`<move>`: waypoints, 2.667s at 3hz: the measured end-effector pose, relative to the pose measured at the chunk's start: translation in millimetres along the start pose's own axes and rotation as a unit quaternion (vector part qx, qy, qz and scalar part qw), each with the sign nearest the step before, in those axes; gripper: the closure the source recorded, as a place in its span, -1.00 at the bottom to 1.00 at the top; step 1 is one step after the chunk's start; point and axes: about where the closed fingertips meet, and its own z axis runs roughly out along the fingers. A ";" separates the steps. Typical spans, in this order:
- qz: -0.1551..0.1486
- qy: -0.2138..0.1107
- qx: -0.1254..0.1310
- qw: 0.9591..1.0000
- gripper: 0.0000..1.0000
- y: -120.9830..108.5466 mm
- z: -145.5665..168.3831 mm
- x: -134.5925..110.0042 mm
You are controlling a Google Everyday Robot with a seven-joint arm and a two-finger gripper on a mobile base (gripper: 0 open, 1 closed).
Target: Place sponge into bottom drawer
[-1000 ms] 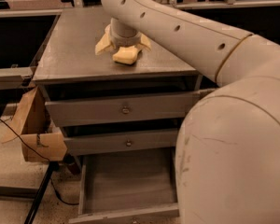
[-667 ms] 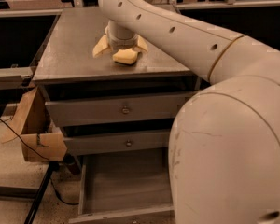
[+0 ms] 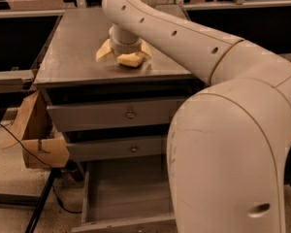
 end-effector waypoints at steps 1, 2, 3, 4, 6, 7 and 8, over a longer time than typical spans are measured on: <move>0.019 -0.003 0.007 1.000 -0.65 -5.9 6.7 -3.7; 0.038 -0.006 0.020 0.999 -0.18 -14.7 8.5 -5.9; 0.038 -0.006 0.020 0.999 0.28 -14.2 3.7 -8.9; 0.040 -0.011 0.021 0.999 0.87 -14.2 -3.2 -12.4; 0.020 -0.049 0.064 0.997 1.00 -40.9 -73.1 3.6; -0.016 -0.051 0.056 0.997 1.00 -53.6 -111.3 22.4; -0.058 -0.029 0.029 0.997 1.00 -68.3 -124.5 54.1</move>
Offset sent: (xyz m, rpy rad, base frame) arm 0.0174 -0.0244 -0.0016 0.0093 -0.0144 -0.1574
